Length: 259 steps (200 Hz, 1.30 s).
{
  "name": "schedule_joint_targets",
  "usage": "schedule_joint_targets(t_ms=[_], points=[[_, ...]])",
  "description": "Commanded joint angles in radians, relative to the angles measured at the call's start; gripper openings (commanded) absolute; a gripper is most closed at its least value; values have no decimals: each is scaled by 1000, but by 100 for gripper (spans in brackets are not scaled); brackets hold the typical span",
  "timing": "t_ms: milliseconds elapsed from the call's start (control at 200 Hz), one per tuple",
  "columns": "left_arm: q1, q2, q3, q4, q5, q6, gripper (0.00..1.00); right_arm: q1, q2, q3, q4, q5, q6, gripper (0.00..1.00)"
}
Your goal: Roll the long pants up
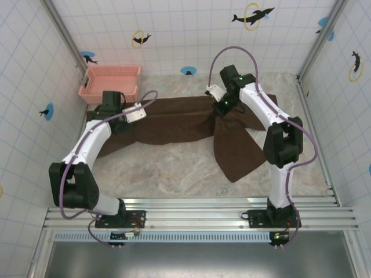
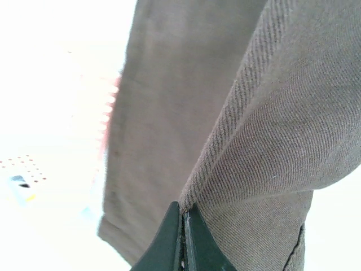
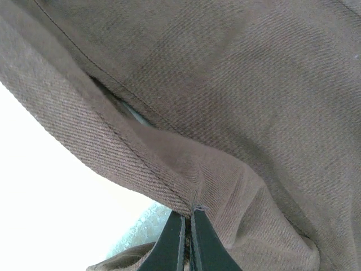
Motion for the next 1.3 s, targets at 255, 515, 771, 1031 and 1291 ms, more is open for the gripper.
schedule_joint_targets(t_ms=[255,515,771,1031,1291], points=[[19,356,361,82,40,40,0,-53,137,266,-38,-65,24,6],[27,482,464,136,63,46,0,-74,334,467,-40,-100,76,7],[33,603,552,209,53,21,0,-97,444,513,-7,-113,127,7],[36,706,606,317,2,-49,38,-104,550,678,-10,-35,181,49],[38,672,595,370,-61,-106,86,-109,447,727,-51,214,134,66]])
